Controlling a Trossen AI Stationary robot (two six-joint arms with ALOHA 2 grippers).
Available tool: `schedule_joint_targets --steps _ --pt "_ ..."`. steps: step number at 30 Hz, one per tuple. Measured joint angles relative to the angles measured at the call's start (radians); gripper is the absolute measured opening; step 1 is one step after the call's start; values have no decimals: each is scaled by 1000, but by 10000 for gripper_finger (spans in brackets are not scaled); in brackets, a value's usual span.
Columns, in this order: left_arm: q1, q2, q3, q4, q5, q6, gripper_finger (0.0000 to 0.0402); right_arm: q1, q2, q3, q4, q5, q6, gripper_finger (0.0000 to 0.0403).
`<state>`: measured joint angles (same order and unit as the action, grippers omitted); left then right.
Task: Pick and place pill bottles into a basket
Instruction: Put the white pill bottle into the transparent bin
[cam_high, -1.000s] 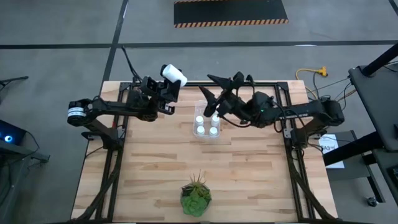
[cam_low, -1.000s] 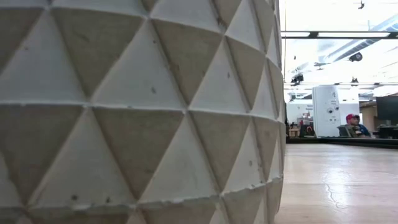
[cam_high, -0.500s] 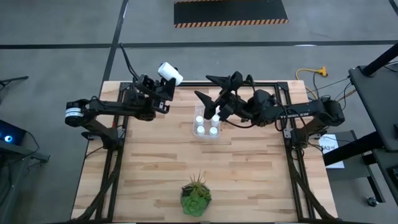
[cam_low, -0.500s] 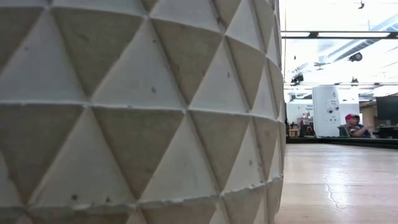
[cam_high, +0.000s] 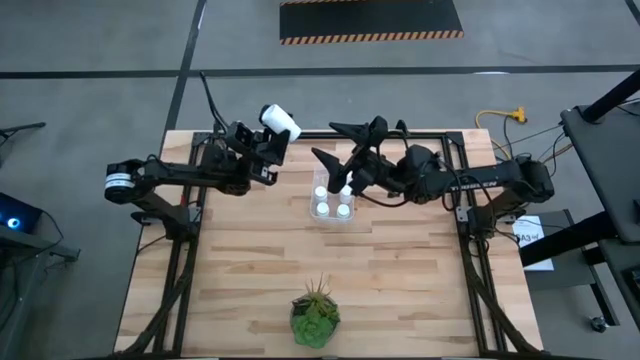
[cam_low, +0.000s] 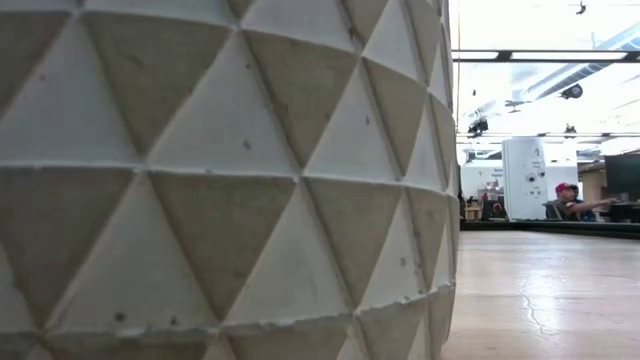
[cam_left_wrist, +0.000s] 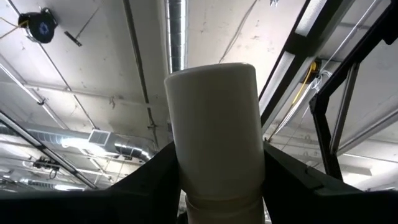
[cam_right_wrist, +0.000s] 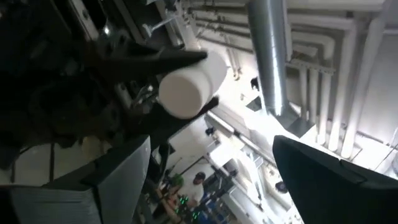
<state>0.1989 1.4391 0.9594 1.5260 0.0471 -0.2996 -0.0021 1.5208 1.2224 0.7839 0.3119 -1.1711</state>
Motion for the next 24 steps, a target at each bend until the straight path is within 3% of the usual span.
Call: schedule_joint_targets --steps 9,24 --pt "3 0 -4 -13 63 45 160 1 -7 0 -54 55 22 320" --pt "10 -34 13 -351 153 124 160 4 -93 -1 -285 42 109 320"
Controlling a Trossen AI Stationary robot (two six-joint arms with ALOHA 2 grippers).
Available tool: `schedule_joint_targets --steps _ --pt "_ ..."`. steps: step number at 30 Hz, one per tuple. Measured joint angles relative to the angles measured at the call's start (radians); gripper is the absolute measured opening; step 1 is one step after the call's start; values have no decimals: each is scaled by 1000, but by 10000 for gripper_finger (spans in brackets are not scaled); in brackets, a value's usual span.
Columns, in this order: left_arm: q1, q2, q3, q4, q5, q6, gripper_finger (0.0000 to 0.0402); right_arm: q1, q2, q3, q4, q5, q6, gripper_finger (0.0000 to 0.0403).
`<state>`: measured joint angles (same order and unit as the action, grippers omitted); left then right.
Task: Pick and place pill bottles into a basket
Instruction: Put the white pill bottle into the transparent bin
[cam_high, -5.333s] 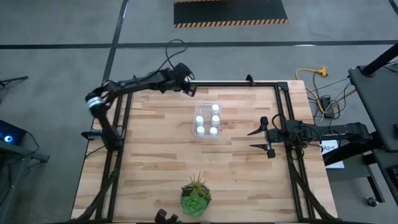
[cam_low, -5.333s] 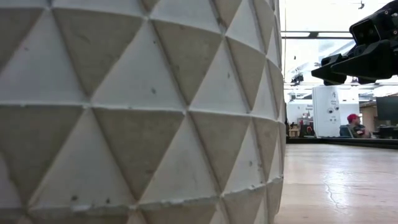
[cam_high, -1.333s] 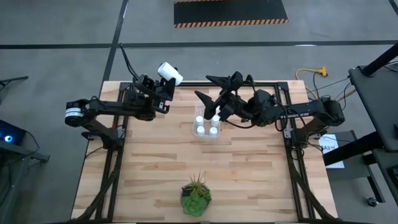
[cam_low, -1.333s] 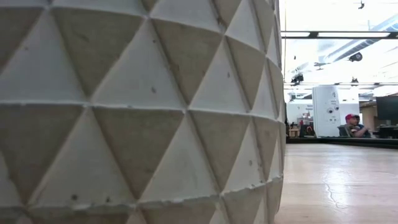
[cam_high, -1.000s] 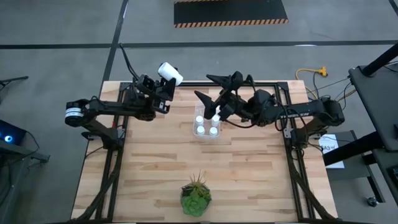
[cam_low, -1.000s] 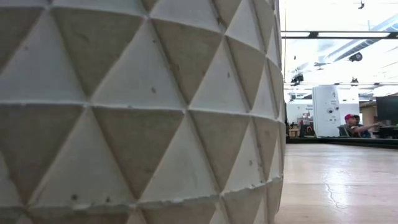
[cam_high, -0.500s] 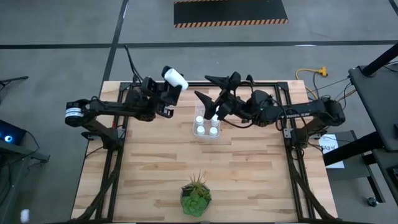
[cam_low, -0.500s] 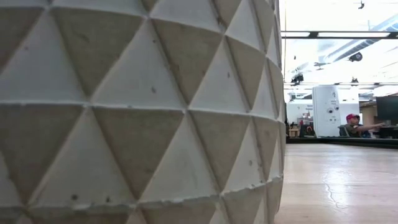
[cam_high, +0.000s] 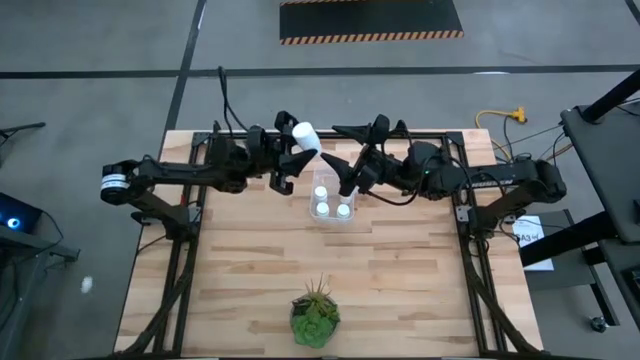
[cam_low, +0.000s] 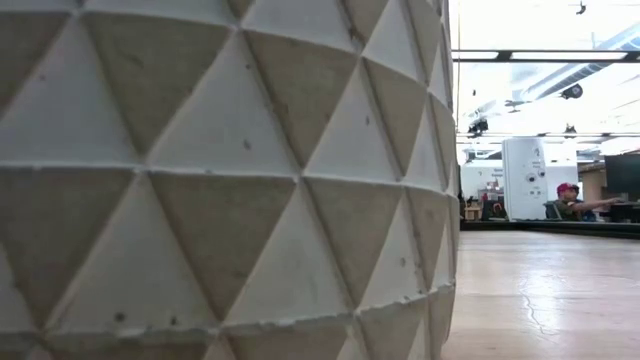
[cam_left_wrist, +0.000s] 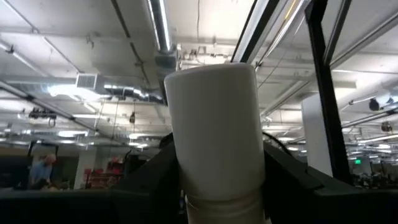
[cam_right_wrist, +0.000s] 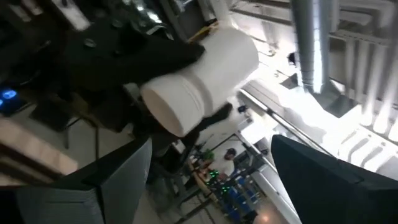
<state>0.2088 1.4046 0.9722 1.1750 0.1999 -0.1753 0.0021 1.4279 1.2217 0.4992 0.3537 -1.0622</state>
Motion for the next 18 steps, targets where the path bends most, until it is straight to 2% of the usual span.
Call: schedule_joint_targets --steps 6,12,15,18 --pt "2 -28 -7 -26 0 -42 160 2 -50 0 -126 -45 -17 320" --pt "10 -71 -3 -203 0 -46 160 13 -76 0 -146 -48 -45 320" --pt "14 -90 -5 -265 5 -33 160 14 -84 0 -153 -48 6 320" --pt "14 -119 -5 -379 9 78 160 18 -96 0 -164 -63 120 320"
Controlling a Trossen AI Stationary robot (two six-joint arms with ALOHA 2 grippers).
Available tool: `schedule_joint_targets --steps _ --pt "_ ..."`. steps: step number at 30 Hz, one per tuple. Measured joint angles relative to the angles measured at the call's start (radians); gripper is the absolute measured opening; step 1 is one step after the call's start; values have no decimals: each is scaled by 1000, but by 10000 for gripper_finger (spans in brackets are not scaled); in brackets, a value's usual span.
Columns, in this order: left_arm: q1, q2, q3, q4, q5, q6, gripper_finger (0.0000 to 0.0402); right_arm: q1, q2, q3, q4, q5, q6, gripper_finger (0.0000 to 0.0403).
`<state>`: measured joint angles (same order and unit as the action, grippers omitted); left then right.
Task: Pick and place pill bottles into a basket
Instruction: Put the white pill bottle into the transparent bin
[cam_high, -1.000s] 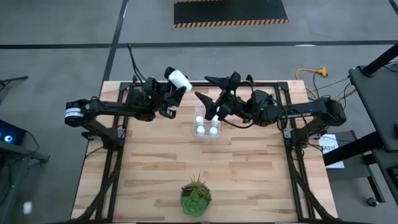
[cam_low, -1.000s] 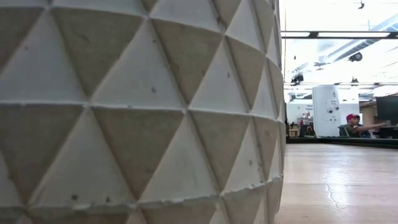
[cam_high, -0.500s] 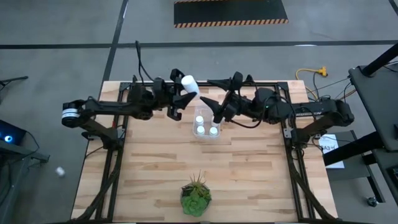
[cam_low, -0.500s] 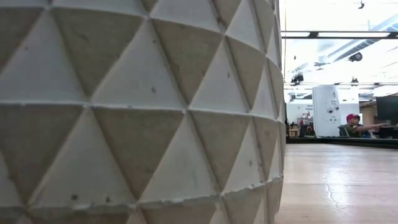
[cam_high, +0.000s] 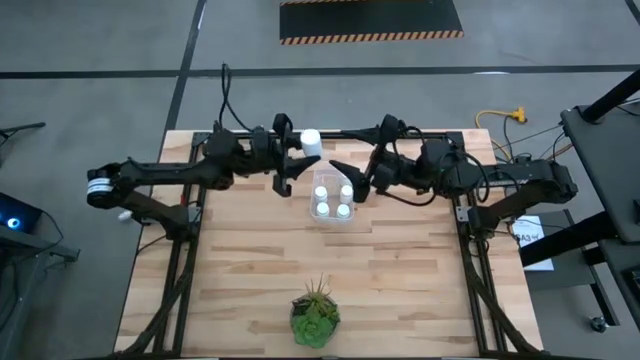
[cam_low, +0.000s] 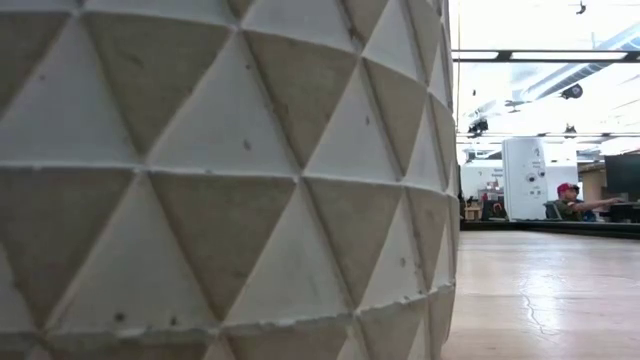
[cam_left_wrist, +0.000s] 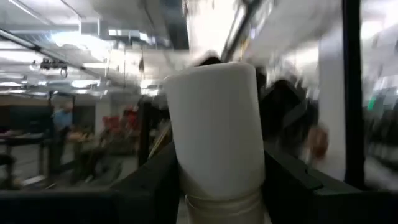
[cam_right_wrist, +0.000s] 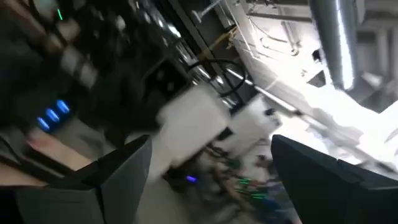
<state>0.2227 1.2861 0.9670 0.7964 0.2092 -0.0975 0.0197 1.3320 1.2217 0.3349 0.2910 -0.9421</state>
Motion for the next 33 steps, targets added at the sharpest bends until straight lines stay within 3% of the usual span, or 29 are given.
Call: schedule_joint_targets --steps 6,13,33 --pt "0 -33 -3 -189 -1 259 160 -11 -47 0 -36 -161 347 320" --pt "-3 -28 8 -194 -1 323 160 -64 -45 0 -47 -388 650 320" --pt "-59 -5 17 -204 29 396 160 -92 16 0 -22 -405 759 320"
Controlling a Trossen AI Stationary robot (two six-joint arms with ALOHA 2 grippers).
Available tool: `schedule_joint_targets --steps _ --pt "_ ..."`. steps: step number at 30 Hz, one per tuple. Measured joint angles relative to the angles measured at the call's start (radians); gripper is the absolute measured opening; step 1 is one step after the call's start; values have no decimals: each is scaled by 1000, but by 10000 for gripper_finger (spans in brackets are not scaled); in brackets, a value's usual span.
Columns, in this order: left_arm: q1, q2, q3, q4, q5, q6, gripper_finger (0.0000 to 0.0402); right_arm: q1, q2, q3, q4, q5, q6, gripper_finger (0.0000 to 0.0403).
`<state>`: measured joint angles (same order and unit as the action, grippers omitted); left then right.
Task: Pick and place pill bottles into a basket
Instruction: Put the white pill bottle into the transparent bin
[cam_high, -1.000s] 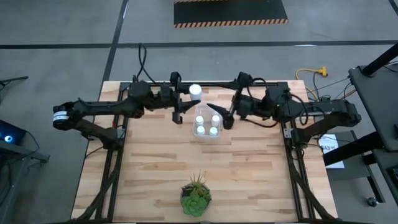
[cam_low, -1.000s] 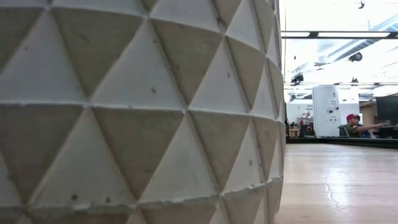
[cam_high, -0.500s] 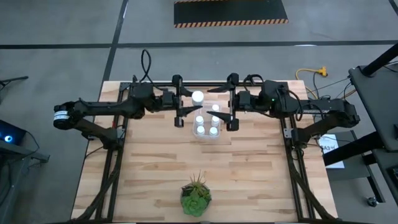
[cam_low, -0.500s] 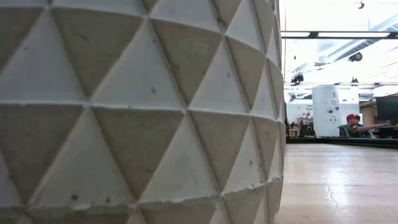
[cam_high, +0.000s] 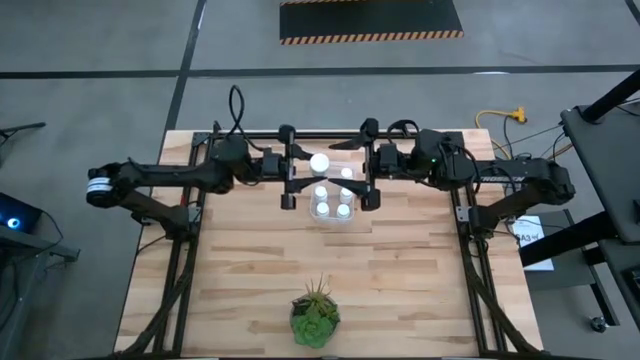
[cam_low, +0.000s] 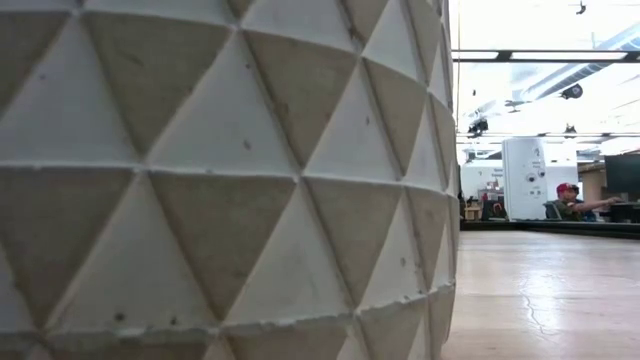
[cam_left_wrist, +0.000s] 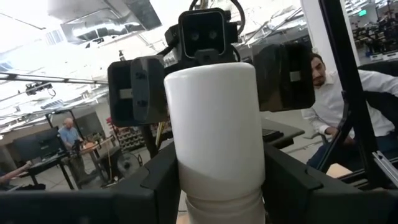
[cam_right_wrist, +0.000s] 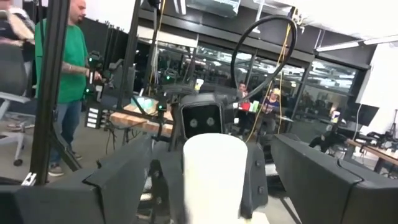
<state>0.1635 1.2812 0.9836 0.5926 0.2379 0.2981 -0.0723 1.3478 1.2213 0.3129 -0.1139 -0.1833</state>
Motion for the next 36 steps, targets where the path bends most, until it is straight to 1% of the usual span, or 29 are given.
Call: schedule_joint_targets --steps 8,14,19,22,24,27,32,33,36 --pt "-4 23 6 -1 0 -2 160 -5 28 0 19 0 20 320" --pt "-13 46 34 -2 7 -2 160 -5 59 0 19 0 18 320" --pt "-13 52 39 -9 18 0 160 -5 57 0 20 0 5 305" --pt "-13 52 39 -10 18 0 160 -5 54 0 21 0 3 285" --pt "-13 53 39 -13 18 0 160 -5 54 0 17 0 3 265" --pt "-13 53 39 -10 18 0 160 -5 54 0 5 0 5 225" --pt "-13 53 39 -10 17 5 158 -5 54 0 0 -2 6 145" --pt "-13 53 39 -10 17 5 159 -6 53 0 0 -2 4 138" --pt "-13 53 38 -9 17 -2 180 -6 53 0 6 -3 3 138"
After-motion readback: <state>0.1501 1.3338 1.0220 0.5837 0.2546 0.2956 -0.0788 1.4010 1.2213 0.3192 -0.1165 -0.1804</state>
